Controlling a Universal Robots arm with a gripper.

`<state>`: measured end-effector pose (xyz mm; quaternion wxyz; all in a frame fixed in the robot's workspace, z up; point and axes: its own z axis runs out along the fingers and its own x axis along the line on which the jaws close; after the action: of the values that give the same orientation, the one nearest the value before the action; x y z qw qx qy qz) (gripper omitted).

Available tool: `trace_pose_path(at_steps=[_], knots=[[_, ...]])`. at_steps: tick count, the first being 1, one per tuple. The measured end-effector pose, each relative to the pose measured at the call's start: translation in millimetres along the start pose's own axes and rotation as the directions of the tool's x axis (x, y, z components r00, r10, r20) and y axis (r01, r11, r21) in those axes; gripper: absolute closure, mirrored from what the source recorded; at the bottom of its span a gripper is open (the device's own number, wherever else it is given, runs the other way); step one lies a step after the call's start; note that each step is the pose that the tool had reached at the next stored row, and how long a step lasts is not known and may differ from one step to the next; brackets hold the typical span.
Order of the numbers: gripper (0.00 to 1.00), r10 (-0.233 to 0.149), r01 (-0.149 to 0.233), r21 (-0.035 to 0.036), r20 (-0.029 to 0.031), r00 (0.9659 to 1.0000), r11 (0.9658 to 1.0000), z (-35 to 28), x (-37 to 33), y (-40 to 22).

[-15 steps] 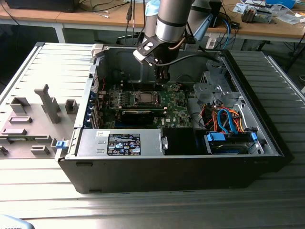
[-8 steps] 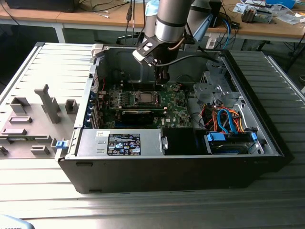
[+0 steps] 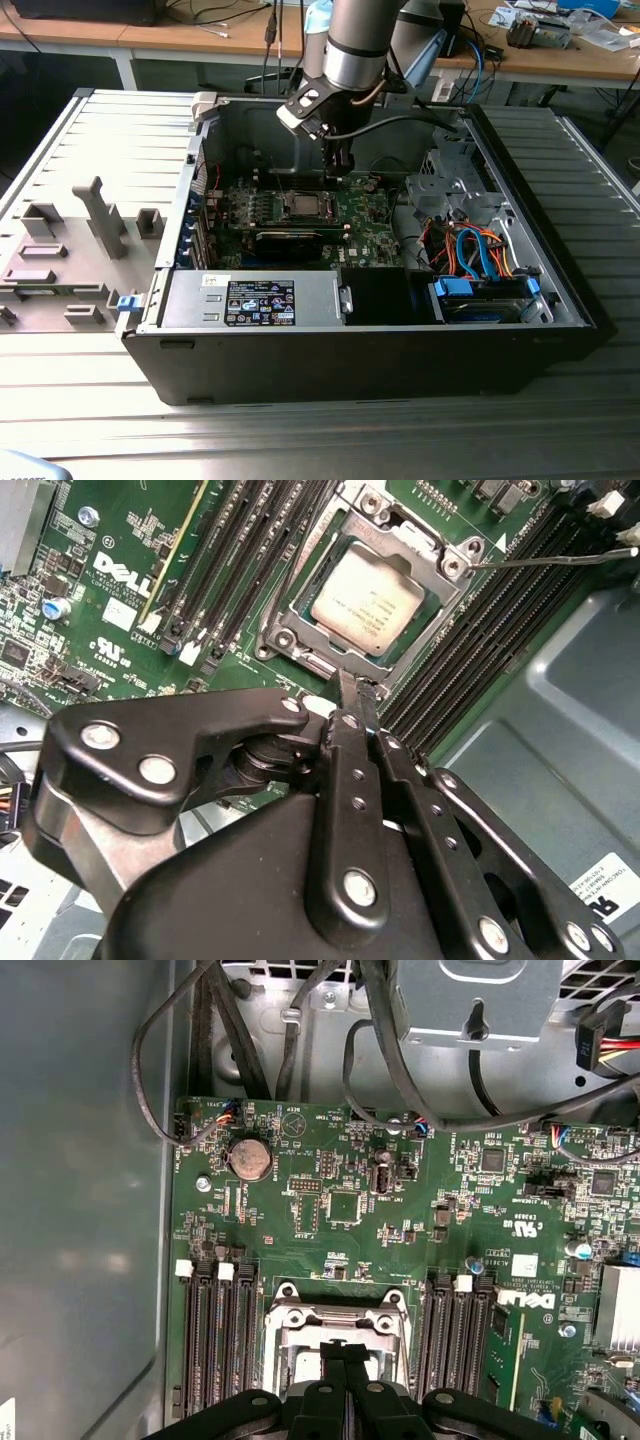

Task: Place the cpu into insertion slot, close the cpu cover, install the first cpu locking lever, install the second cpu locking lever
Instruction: 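Close the cpu cover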

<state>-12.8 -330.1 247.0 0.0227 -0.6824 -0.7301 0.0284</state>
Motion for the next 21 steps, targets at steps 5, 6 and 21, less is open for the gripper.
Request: trace_pose_path(at_steps=[5, 6, 21], knots=[[0.89, 0.0, 0.0, 0.0, -0.0001, 1.0, 1.0, 1.2, 0.2, -2.4], [0.89, 0.0, 0.0, -0.0001, -0.0001, 1.0, 1.0, 1.5, 0.2, -2.6], [0.89, -0.007, 0.007, 0.0, 0.0006, 1.0, 1.0, 7.3, 0.2, -3.1]])
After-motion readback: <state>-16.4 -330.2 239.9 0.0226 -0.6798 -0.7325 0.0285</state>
